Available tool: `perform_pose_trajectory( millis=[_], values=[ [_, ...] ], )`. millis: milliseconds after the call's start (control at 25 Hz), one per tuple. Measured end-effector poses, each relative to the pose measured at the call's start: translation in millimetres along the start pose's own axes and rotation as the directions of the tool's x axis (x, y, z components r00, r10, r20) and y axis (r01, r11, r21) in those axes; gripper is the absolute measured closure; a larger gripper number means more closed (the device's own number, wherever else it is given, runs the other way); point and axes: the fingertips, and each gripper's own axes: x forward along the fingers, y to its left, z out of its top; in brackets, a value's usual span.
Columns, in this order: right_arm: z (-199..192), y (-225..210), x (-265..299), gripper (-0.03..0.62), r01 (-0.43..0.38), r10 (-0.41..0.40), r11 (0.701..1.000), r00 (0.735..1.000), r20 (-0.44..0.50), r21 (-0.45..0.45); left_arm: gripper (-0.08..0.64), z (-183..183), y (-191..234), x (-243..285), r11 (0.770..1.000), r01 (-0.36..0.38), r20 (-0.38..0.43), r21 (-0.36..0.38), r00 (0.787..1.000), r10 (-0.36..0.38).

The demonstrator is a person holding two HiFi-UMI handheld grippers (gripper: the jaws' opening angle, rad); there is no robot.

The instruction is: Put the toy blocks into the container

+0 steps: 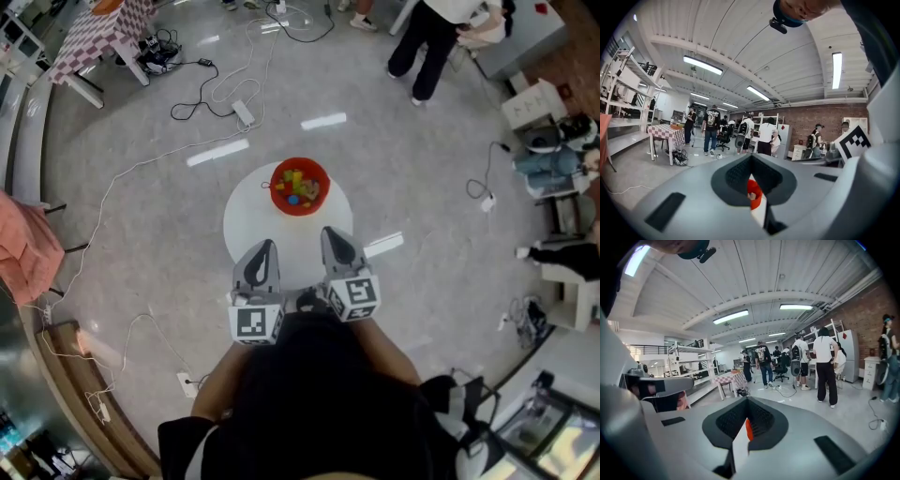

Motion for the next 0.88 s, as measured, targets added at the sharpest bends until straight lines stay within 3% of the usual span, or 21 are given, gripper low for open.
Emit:
perform_pose_trajectory(
  millis=[280,880],
  values=[
    [-18.2,10.9,-8.6,0.597,-0.020,0.019,1.000,0.999,-0.036,-0.017,0.566,-3.3,-4.6,3.8,1.000,0.014,-0.011,0.004,1.000,-0.013],
    [-14.6,14.9,-12.8,0.597,-0.031,0.030,0.999,0.998,-0.058,-0.014,0.566,-10.1,-11.4,4.3,1.000,0.020,-0.010,-0.001,1.000,-0.020]
  ],
)
